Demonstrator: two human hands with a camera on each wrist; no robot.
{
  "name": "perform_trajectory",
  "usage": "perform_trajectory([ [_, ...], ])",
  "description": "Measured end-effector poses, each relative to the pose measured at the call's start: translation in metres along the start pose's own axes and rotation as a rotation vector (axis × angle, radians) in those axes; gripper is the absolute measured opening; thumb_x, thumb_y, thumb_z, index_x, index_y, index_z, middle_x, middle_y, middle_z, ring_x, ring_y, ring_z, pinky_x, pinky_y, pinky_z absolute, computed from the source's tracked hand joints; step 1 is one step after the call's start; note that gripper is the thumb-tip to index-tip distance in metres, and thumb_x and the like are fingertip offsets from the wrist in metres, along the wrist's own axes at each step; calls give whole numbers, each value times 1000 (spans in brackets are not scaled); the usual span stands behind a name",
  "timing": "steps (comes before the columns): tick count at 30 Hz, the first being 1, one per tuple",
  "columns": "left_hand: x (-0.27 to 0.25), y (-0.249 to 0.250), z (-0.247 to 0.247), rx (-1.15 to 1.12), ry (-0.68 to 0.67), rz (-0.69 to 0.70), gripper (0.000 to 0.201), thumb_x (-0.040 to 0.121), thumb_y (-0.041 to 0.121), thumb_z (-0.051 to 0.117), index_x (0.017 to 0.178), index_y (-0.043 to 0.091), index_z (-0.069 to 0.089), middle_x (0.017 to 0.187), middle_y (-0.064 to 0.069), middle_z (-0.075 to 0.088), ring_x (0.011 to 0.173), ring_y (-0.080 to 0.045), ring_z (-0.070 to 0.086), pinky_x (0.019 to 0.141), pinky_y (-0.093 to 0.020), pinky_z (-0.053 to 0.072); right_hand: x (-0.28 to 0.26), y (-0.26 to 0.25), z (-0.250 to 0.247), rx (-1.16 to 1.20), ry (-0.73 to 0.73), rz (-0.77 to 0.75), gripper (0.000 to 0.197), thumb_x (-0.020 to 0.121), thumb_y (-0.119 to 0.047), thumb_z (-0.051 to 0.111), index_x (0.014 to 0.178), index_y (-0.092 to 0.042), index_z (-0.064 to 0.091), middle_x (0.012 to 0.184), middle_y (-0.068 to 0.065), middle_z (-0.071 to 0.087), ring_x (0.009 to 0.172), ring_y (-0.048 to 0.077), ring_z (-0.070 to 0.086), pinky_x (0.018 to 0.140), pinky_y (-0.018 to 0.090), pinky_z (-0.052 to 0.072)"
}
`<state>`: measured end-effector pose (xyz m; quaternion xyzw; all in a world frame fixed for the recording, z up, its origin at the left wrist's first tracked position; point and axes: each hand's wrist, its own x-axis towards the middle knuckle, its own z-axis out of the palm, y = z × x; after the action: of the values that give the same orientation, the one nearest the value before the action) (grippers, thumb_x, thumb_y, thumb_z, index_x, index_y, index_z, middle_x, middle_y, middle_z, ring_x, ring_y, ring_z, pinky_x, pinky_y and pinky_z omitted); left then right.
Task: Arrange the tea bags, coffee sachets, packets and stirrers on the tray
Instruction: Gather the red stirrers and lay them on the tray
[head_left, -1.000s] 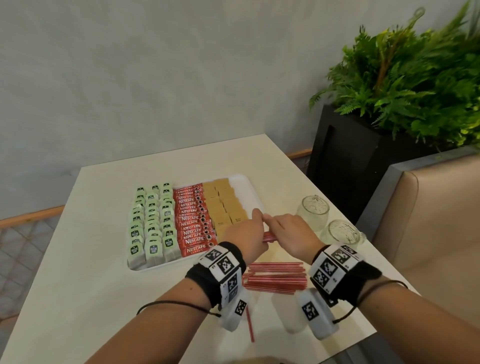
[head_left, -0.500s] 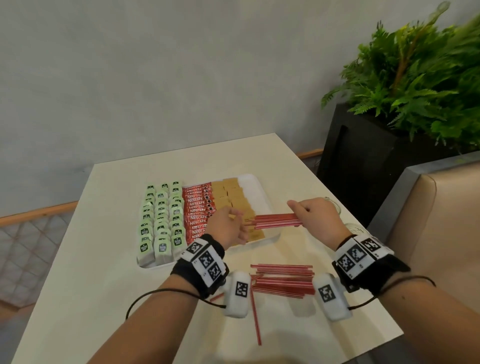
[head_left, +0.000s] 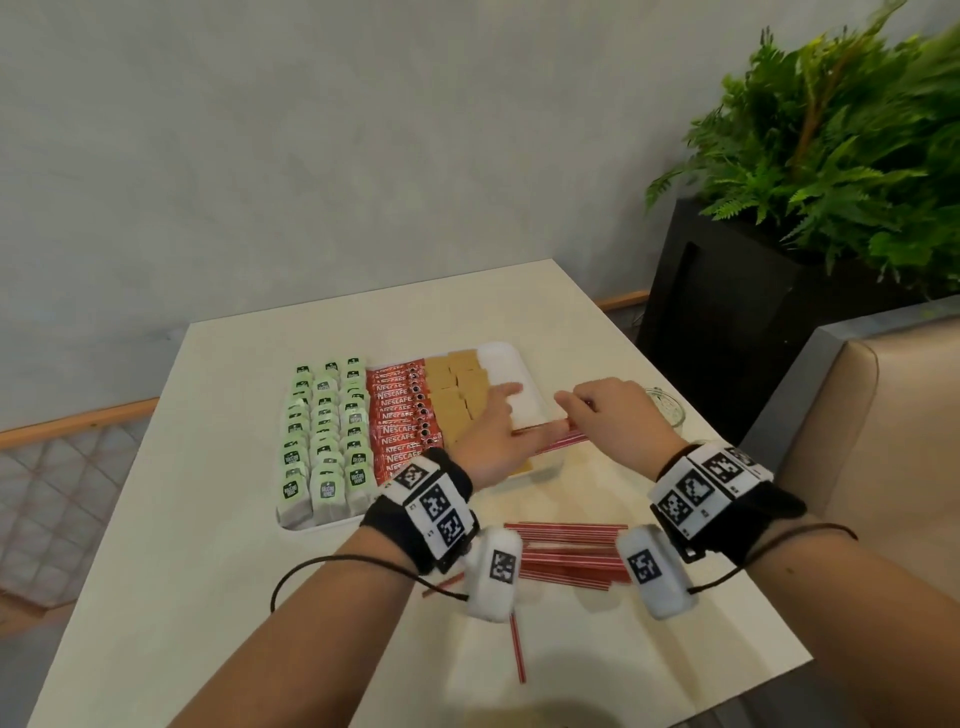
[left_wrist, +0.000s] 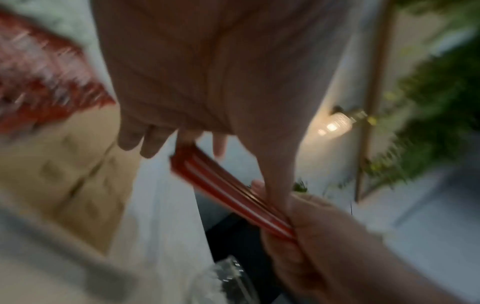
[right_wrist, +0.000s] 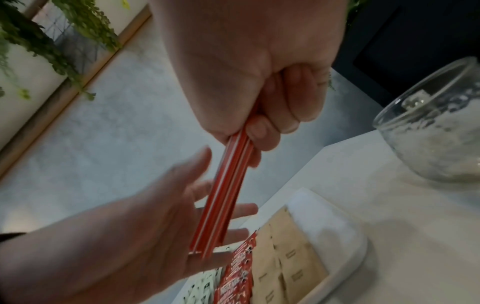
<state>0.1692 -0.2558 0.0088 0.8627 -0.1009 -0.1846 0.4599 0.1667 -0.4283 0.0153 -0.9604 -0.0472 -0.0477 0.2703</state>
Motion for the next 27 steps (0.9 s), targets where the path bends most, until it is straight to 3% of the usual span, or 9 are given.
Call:
perform_trajectory([
  [3,-5,4,-7,384,-250,116,40,88,51,64,108,16,62,90,4,61,84,-17,59,68,-26,40,5,0,-10,-3,-167,-16,36,98,-39,50,75,-11,53,67,2,63,65,17,55,62,32,39],
  [7,-13,9,7,14,-479,-40,21,93,27,63,87,7,65,72,-2,70,67,-17,70,57,-20,48,5,-13,-18,14,-303,-89,38,97,-41,52,75,-11,54,61,-3,60,52,11,53,58,26,41],
  [10,-20,7,15,-180,-428,-63,27,95,26,62,73,14,53,54,3,50,46,-13,54,53,-25,48,4,-13,-20,264,-168,-59,43,100,-45,43,83,-13,65,74,-1,66,62,13,59,65,28,46],
  [12,-23,4,16,-301,-395,-82,27,95,26,61,74,15,49,54,4,43,45,-13,44,50,-27,44,1,-7,-22,536,-90,-17,47,103,-45,32,103,-16,69,99,-2,70,88,8,64,80,22,47],
  [14,-24,1,17,-377,-368,-99,25,96,25,61,78,16,46,56,4,41,46,-12,41,48,-25,41,-5,1,-22,674,-82,-39,50,105,-43,23,125,-20,61,125,-10,63,116,-2,55,92,11,42],
  [16,-24,0,19,-402,-355,-101,25,97,25,59,79,16,45,56,4,40,46,-11,40,46,-23,41,-13,6,-18,696,-143,-72,51,105,-43,18,137,-23,52,139,-14,54,128,-5,45,99,6,35],
  [19,-24,2,22,-412,-349,-104,27,97,25,59,75,16,45,55,5,41,45,-10,41,45,-22,42,-23,10,-14,750,-283,-68,58,99,-49,18,138,-22,52,134,-9,58,126,-2,50,108,16,34],
  [23,-26,5,31,-444,-359,-95,28,97,24,59,74,16,44,55,5,41,45,-11,41,45,-22,42,-25,12,-20,807,-205,-27,61,102,-49,12,143,-21,47,142,-9,53,129,-1,47,114,24,31],
  [27,-32,13,44,-435,-293,-130,26,96,21,58,75,16,46,54,6,45,46,-10,44,48,-23,46,-33,14,-26,755,-353,-65,53,103,-46,20,141,-23,50,139,-9,55,127,-3,49,114,25,32],
])
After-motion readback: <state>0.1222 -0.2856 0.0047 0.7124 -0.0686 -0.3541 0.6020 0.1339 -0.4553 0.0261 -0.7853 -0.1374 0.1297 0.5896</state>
